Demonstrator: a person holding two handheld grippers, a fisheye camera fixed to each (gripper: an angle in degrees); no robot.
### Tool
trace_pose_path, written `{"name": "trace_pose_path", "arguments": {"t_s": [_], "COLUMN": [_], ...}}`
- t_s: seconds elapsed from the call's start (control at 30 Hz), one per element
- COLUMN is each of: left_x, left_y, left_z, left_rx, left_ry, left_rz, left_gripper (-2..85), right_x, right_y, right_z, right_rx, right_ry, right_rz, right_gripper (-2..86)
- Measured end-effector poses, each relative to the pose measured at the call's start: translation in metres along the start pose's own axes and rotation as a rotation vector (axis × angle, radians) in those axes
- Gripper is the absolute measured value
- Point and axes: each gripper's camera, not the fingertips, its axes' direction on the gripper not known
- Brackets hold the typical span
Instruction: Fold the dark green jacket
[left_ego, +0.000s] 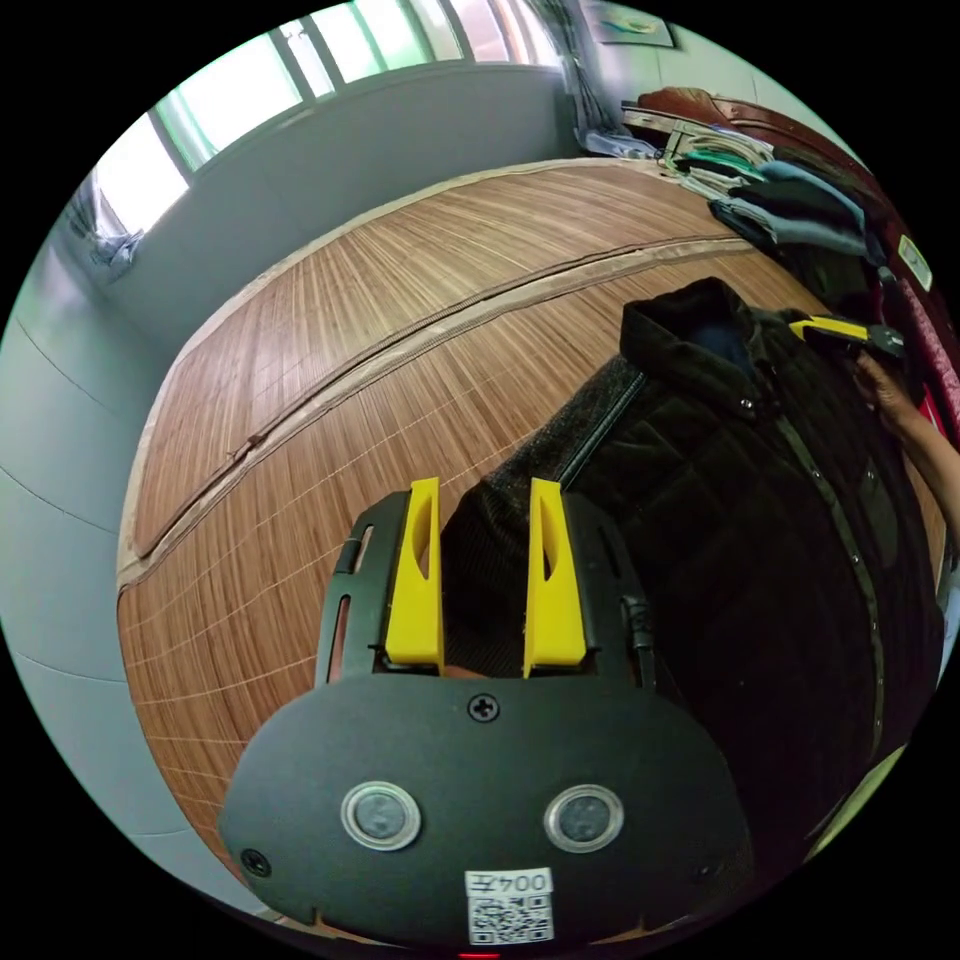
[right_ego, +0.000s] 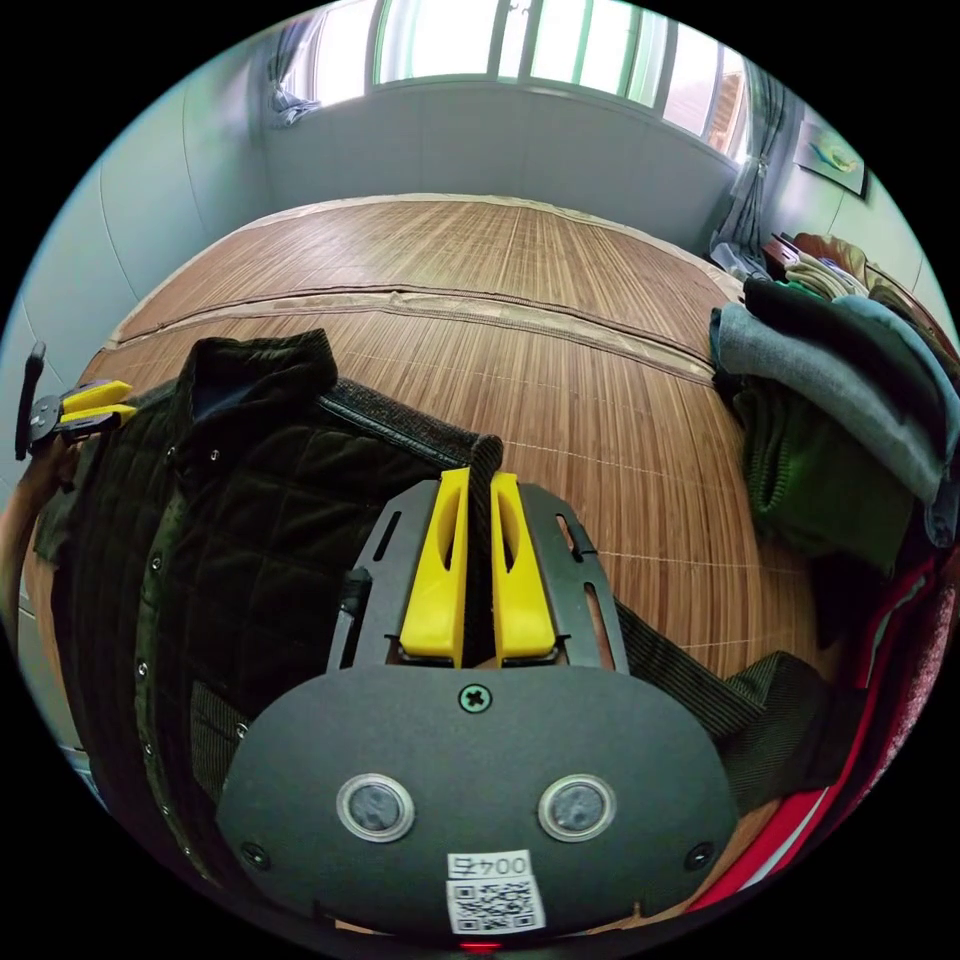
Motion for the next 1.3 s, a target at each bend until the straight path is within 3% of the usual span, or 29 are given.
{"name": "trace_pose_path", "arguments": {"t_s": [0.2, 0.37, 0.6, 0.8, 1.3], "left_x": [-0.020, -0.014, 0.031, 0.063, 0.090], "left_y": [0.001, 0.003, 0.002, 0.008, 0.016], "left_z": [0.011, 0.012, 0.000, -0.011, -0.020], "left_rx": [0.026, 0.050, 0.062, 0.089, 0.098], "left_ry": [0.151, 0.167, -0.058, -0.261, -0.315], "left_rz": [-0.029, -0.014, 0.040, -0.079, -0.134], "left_gripper": [12.3, 10.1, 4.0, 1.7, 1.4], "right_x": [0.000, -0.001, -0.005, 0.001, 0.016], "right_y": [-0.004, -0.007, -0.011, -0.015, -0.018], "right_z": [0.004, 0.006, 0.008, 0.002, 0.002], "right_rx": [-0.001, 0.000, -0.001, -0.004, -0.018], "right_ry": [-0.001, 0.002, 0.025, -0.005, -0.040], "right_rz": [-0.001, -0.004, -0.017, -0.019, 0.001], "right_gripper": [4.8, 4.7, 4.7, 4.3, 3.4]}}
